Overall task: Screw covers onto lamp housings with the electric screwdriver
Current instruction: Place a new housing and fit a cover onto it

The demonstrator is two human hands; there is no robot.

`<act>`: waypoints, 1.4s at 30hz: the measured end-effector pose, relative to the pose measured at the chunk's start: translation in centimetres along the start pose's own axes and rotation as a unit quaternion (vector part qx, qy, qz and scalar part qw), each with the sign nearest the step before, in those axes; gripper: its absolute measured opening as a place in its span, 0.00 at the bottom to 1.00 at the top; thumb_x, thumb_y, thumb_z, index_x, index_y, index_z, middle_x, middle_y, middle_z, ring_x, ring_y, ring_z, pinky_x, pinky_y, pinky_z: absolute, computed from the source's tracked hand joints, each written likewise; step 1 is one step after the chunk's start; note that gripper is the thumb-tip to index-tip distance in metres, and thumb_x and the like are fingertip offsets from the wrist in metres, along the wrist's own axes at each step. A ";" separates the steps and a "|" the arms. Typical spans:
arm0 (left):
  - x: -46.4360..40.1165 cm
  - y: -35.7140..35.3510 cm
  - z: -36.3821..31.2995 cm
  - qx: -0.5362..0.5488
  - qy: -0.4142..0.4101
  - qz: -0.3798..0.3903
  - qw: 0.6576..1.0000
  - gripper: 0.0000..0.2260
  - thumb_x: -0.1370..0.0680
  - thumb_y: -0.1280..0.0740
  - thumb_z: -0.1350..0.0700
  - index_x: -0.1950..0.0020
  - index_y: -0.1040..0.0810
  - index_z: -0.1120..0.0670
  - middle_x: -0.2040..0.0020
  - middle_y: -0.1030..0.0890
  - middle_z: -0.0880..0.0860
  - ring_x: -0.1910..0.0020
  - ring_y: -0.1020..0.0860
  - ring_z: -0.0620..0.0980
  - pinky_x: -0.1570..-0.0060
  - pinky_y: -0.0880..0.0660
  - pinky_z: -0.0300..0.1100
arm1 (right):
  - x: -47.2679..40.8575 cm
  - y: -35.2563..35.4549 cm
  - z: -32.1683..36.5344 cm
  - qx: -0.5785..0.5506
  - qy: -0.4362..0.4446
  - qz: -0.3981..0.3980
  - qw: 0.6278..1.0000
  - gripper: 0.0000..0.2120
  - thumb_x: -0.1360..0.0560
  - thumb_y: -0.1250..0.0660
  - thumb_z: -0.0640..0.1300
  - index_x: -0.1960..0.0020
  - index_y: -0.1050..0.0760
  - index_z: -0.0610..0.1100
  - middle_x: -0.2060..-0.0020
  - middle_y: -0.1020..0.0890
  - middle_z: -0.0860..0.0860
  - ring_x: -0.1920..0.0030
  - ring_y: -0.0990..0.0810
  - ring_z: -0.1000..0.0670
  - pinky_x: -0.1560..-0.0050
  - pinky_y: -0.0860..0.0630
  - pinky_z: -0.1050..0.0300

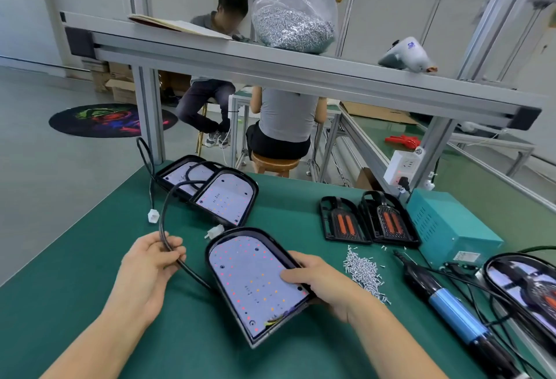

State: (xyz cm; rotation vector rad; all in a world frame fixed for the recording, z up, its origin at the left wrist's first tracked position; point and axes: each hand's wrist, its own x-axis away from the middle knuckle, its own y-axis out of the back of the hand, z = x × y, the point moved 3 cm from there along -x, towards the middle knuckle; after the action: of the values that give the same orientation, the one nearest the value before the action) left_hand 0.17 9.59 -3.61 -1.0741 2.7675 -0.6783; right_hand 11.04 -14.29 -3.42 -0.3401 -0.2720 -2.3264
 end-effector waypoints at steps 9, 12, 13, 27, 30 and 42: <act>-7.0 -1.7 -1.1 0.102 0.165 0.015 0.981 0.10 0.17 0.47 0.58 0.54 0.28 0.57 0.76 0.29 0.47 0.82 0.35 0.41 0.82 0.40 0.30 | -0.2 -1.1 -1.1 0.083 -0.019 0.034 0.996 0.09 0.34 0.33 0.46 0.54 0.22 0.50 0.71 0.24 0.57 0.72 0.25 0.55 0.72 0.25 0.63; -8.5 -2.9 -2.5 0.064 0.099 0.002 0.993 0.09 0.18 0.46 0.59 0.54 0.28 0.53 0.79 0.36 0.45 0.84 0.42 0.41 0.85 0.47 0.31 | -0.5 -1.1 -1.1 0.073 -0.018 0.007 0.997 0.14 0.34 0.34 0.47 0.49 0.21 0.48 0.66 0.23 0.52 0.71 0.23 0.53 0.72 0.23 0.60; -8.6 -3.4 -3.1 0.060 0.073 0.007 0.996 0.09 0.18 0.46 0.59 0.53 0.28 0.53 0.78 0.36 0.45 0.84 0.42 0.41 0.84 0.47 0.31 | -0.6 -1.1 -0.9 0.070 -0.015 -0.001 0.997 0.15 0.34 0.34 0.47 0.49 0.21 0.47 0.66 0.23 0.52 0.71 0.23 0.53 0.72 0.23 0.60; -2.8 2.3 0.1 -0.176 -0.002 -0.135 0.975 0.10 0.21 0.43 0.65 0.48 0.26 0.53 0.57 0.27 0.56 0.70 0.32 0.47 0.70 0.33 0.37 | 1.8 -0.2 -1.9 0.060 -0.018 -0.062 0.996 0.06 0.34 0.34 0.44 0.57 0.25 0.46 0.69 0.29 0.50 0.71 0.29 0.50 0.70 0.29 0.62; -0.3 2.4 -0.4 -0.461 -0.108 -0.178 0.862 0.15 0.24 0.37 0.65 0.38 0.28 0.57 0.38 0.32 0.61 0.46 0.29 0.60 0.45 0.33 0.53 | 1.8 -0.1 -2.0 0.112 -0.004 -0.088 0.990 0.03 0.30 0.34 0.41 0.56 0.23 0.44 0.66 0.27 0.50 0.65 0.31 0.50 0.61 0.34 0.58; -0.1 -6.8 5.2 -0.419 0.071 0.035 0.905 0.20 0.22 0.36 0.52 0.37 0.29 0.66 0.45 0.23 0.66 0.45 0.24 0.64 0.45 0.27 0.53 | 1.8 1.1 -2.0 0.157 0.034 -0.158 0.974 0.07 0.22 0.37 0.44 0.49 0.21 0.52 0.54 0.17 0.54 0.56 0.24 0.54 0.51 0.27 0.58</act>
State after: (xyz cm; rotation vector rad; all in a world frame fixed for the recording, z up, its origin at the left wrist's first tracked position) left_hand 5.66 3.28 -5.33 -1.0223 3.2652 0.5461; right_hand 10.31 -16.80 -4.59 -0.0620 -0.6930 -2.5448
